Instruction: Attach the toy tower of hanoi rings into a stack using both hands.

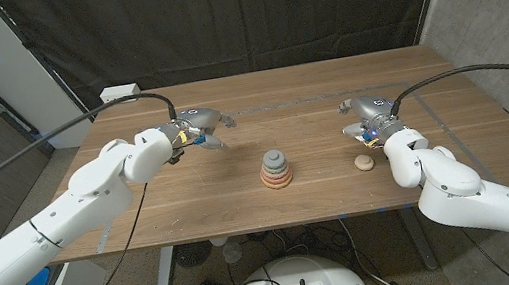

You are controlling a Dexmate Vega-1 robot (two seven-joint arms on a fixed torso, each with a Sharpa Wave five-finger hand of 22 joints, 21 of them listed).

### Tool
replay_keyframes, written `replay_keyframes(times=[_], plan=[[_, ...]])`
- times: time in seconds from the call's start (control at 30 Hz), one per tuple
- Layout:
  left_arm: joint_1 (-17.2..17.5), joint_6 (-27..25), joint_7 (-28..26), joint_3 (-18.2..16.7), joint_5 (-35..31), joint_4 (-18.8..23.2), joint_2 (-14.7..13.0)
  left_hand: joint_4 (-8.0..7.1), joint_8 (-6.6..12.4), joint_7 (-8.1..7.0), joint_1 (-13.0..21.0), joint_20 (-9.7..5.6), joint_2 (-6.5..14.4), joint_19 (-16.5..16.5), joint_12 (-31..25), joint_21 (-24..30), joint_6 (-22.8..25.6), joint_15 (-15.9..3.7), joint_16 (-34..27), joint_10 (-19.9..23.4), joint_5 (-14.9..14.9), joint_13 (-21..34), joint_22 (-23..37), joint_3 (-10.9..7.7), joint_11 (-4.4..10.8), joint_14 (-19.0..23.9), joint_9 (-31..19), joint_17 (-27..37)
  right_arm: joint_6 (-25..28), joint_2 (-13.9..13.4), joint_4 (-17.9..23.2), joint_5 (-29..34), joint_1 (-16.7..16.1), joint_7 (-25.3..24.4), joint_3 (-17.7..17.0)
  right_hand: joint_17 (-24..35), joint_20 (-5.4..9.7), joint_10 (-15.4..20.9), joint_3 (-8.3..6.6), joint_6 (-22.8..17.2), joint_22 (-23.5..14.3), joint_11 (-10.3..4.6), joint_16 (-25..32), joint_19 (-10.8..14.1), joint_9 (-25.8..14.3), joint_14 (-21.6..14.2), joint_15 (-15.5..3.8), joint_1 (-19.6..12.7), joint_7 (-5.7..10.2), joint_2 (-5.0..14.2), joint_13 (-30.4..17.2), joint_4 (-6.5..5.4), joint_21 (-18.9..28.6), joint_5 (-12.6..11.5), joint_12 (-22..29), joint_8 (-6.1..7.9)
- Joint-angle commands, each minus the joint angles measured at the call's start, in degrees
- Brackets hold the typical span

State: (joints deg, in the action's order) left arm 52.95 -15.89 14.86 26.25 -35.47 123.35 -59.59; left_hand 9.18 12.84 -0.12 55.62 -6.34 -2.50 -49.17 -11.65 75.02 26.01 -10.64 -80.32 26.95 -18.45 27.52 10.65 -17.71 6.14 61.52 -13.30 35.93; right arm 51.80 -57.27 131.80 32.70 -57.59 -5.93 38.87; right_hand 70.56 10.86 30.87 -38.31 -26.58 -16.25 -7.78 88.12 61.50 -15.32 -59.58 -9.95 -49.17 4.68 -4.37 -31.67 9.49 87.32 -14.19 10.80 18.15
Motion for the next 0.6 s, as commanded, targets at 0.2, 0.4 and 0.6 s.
replay_keyframes(times=[0.2,0.4,0.6], plan=[[2.72,-9.08,-4.93,1.41,-2.43,-0.56,0.83,-0.22,-0.21,0.32,0.45,-5.50,-0.07,-0.76,0.05,0.42,0.35,-1.82,-0.29,0.19,-0.33,-0.27,0.18,-0.32,-0.40,0.01,0.02,0.18,-3.69,-0.74,-0.03,-1.53,-1.42,0.46,-1.93,0.07,1.72,-0.89,-0.23,0.22,0.00,0.17,0.12,-0.14,-0.20,-0.18,-2.41,-0.05,0.21,-0.58,0.17,0.21,0.24,0.41,-0.15,-0.10],[3.01,-9.23,-7.42,1.26,-0.55,-2.18,1.25,-0.25,0.03,0.19,0.51,-5.51,0.18,-0.77,-0.15,0.38,1.12,-1.81,-0.45,0.78,-0.40,-0.38,0.15,-0.48,-0.17,0.10,0.06,0.33,-4.59,-1.23,-0.02,-1.69,-1.52,0.95,-2.49,0.07,1.72,-1.08,-0.34,0.36,0.04,-0.19,0.11,-0.23,-0.17,-0.13,-2.40,-0.28,-0.04,-0.53,0.24,0.23,0.18,0.50,-0.01,-0.19],[2.67,-9.26,-9.50,1.80,1.81,-4.29,2.50,-0.19,0.12,0.22,0.73,-5.51,0.40,-0.94,-0.29,0.49,1.58,-1.80,-0.78,1.40,-0.46,-0.50,0.16,-0.66,0.03,0.43,0.10,0.64,-5.38,-0.94,-0.85,-2.86,-1.70,1.41,-3.09,0.06,1.71,-0.92,-0.42,0.27,0.06,-0.18,0.07,-0.32,-0.14,-0.02,-2.39,-0.42,-0.11,-0.51,0.12,0.22,0.16,0.58,0.26,-0.18]])
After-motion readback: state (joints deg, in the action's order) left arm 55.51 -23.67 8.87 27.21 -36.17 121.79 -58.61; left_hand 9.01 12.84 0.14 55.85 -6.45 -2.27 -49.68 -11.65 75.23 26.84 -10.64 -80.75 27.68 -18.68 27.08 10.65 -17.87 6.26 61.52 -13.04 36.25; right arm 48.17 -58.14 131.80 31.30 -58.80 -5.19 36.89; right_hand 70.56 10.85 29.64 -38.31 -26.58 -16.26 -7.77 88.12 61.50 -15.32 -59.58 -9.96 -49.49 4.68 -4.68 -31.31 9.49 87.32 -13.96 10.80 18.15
